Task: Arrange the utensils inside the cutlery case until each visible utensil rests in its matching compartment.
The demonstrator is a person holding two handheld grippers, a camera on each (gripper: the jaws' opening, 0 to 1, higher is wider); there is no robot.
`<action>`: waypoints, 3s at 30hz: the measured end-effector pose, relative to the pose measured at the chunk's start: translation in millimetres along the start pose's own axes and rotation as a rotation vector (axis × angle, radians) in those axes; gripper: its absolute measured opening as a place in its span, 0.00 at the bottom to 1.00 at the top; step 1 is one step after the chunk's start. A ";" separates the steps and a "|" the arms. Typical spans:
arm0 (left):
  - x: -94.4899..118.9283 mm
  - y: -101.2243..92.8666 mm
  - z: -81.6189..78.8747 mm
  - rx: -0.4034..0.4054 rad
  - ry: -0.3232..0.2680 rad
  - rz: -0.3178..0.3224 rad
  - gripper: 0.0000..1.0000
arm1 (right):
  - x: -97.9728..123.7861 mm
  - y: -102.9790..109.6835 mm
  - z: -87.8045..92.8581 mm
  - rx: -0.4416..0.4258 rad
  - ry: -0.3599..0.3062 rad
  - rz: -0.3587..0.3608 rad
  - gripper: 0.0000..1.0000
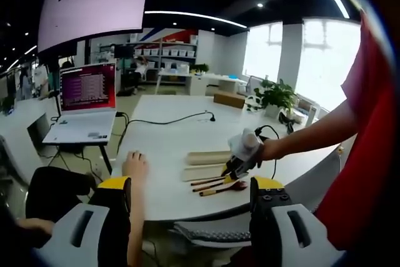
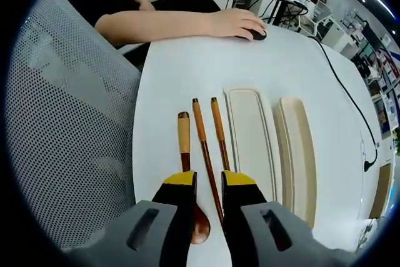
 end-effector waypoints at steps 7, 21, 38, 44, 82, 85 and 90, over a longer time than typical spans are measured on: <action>-0.8 2.5 3.9 0.029 -0.004 0.005 0.80 | -1.3 0.2 4.1 0.009 0.022 -0.003 0.13; -3.6 6.5 0.1 -0.005 0.004 0.009 0.79 | -1.0 4.5 -1.8 0.015 0.016 -0.004 0.13; -4.0 3.2 -0.5 -0.001 0.003 0.004 0.78 | -11.3 -11.6 0.2 0.001 0.021 0.007 0.12; -1.6 -0.5 -1.8 -0.019 0.000 0.002 0.78 | -15.3 -16.5 -5.6 0.001 0.008 0.018 0.12; 7.5 -10.1 -3.7 0.033 -0.025 0.002 0.76 | -33.5 -14.1 -13.2 0.047 0.033 -0.060 0.09; 7.7 -9.8 -2.3 0.036 -0.024 -0.001 0.76 | -32.5 -9.3 -12.8 0.088 0.030 -0.060 0.08; 8.2 -12.6 0.5 0.035 -0.012 0.001 0.75 | -37.0 -8.2 -9.2 0.098 0.052 -0.075 0.08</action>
Point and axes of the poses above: the point that each gripper's makers call its tool centre point, and the gripper's own axes: x roughly backward along the fingers, y roughly to its left, z roughly out of its underside, the point moved 7 cm from there along x, roughly backward along the fingers, and after that the axes turned 1 degree about y, right-handed, at the moved point
